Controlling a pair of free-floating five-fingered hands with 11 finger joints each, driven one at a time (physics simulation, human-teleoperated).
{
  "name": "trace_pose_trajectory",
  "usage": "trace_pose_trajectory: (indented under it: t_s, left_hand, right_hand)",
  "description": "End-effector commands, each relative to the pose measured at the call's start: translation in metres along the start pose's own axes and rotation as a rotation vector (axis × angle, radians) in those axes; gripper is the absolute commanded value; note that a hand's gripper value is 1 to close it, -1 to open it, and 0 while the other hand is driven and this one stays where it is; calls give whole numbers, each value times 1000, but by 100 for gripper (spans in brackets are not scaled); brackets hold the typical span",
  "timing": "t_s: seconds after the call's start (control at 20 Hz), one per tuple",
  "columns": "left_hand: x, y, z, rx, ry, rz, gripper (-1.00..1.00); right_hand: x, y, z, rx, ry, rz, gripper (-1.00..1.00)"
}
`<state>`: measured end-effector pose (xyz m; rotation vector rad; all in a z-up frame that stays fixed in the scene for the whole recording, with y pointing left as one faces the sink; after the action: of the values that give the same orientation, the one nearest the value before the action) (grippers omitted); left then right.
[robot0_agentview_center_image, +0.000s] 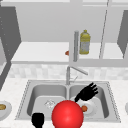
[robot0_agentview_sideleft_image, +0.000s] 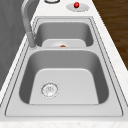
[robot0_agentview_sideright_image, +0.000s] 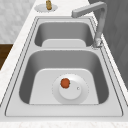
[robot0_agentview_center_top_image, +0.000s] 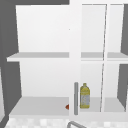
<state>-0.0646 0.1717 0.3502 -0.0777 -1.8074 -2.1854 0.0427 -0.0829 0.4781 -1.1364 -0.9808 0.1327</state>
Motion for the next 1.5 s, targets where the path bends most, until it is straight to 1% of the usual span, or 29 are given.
trace_pose_trajectory:
  t_s: [0.0, 0.15, 0.3, 0.5, 0.85, 1.0, 1.25, 1.45]
  left_hand:
    - [0, 0, 0, 0, 0, 0, 0]
    - [0, 0, 0, 0, 0, 0, 0]
    - [0, 0, 0, 0, 0, 0, 0]
    - [0, 0, 0, 0, 0, 0, 0]
    - [0, 0, 0, 0, 0, 0, 0]
    - [0, 0, 0, 0, 0, 0, 0]
    - [0, 0, 0, 0, 0, 0, 0]
    - [0, 0, 0, 0, 0, 0, 0]
  right_hand:
    - [5, -11, 17, 1, 63, -95, -100]
    - [11, -23, 31, 6, 77, -124, -100]
    - [17, -28, 41, -23, 87, -164, -100]
    - [25, -35, 50, -52, 104, -204, -100]
    - [39, -42, 64, -116, 139, -290, -100]
    - [46, -48, 69, -140, 150, -318, -100]
    - [56, -53, 74, -178, 159, -379, -100]
    - [63, -60, 74, -191, 154, -417, -100]
